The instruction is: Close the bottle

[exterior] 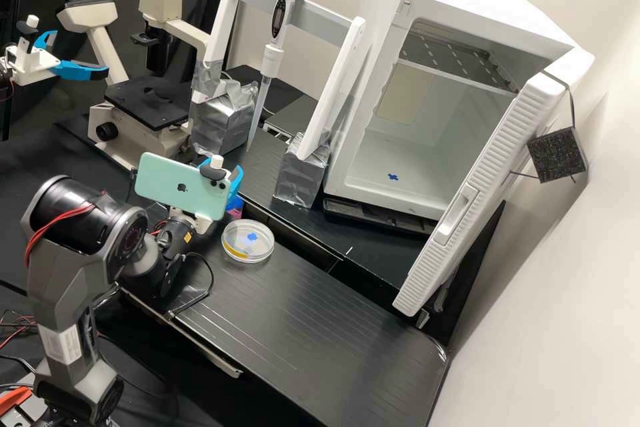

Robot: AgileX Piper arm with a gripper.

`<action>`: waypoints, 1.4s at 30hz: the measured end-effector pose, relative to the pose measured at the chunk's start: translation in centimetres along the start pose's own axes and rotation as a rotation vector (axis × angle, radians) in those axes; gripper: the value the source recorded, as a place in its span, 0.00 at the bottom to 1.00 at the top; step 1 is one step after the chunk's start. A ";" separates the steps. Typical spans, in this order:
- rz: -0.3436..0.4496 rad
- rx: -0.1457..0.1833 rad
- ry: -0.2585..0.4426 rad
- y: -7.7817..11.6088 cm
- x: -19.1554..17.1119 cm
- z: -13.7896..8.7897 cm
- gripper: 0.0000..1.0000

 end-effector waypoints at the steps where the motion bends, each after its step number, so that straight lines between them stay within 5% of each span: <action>1: -0.006 -0.006 0.001 -0.1 0.0 -0.1 0.00; 7: -0.033 -0.041 0.025 -0.7 0.0 -0.7 0.00; 25: 0.002 -0.050 -0.017 0.1 0.0 0.2 0.00; 42: -0.049 -0.010 0.021 -0.6 -0.7 -0.9 0.00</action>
